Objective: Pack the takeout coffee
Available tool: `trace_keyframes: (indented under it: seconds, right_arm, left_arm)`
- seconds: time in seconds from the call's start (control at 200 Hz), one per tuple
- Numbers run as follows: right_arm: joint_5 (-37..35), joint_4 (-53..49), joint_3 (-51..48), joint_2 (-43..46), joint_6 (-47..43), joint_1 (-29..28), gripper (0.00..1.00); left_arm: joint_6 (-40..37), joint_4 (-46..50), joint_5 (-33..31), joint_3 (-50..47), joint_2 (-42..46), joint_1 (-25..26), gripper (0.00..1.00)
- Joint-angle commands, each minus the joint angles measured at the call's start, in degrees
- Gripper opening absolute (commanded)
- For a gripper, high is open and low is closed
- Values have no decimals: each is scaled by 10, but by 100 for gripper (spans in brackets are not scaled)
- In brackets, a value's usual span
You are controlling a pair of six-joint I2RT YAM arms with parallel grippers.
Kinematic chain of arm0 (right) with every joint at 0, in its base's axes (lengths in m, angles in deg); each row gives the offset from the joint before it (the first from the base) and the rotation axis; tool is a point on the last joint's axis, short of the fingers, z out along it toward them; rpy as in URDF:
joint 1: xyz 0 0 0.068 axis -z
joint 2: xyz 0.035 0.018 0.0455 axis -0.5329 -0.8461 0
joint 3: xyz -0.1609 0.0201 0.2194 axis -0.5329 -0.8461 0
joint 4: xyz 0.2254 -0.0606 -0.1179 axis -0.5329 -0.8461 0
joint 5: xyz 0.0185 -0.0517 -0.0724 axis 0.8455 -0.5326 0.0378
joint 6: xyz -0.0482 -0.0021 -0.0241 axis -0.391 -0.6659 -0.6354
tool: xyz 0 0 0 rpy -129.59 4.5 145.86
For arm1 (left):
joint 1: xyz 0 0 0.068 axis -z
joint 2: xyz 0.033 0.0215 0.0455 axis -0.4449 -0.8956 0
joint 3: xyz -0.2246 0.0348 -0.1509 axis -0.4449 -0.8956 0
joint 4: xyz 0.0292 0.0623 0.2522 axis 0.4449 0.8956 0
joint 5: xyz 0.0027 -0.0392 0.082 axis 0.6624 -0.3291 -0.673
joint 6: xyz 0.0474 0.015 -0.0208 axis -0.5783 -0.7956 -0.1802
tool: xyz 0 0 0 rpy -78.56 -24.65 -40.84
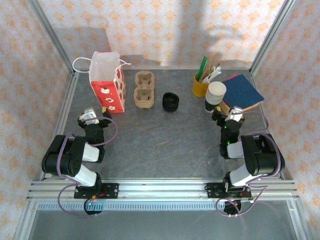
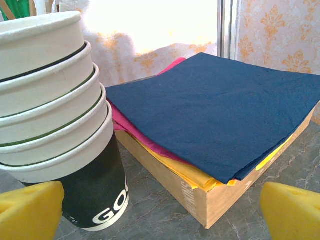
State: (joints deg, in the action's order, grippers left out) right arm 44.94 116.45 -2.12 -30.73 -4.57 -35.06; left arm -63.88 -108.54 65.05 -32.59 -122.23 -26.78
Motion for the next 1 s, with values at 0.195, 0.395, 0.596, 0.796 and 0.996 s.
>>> trace_keyframes:
  seconds: [0.195, 0.395, 0.596, 0.796, 0.996]
  right_arm:
    - [-50, -156, 19, 166, 51, 0, 100]
    - [-34, -525, 189, 290, 210, 3, 100]
    - [104, -805, 390, 247, 248, 4, 100]
    - [158, -1010, 564, 135, 220, 3, 85]
    - [110, -1135, 675, 42, 198, 3, 71]
  left_arm:
    - [30, 190, -55, 11, 196, 16, 99]
    - [142, 469, -128, 99, 374, 81, 99]
    - [232, 681, -73, 229, 425, 118, 99]
    - [280, 777, 70, 323, 387, 121, 99]
    - [224, 842, 95, 382, 331, 168, 99]
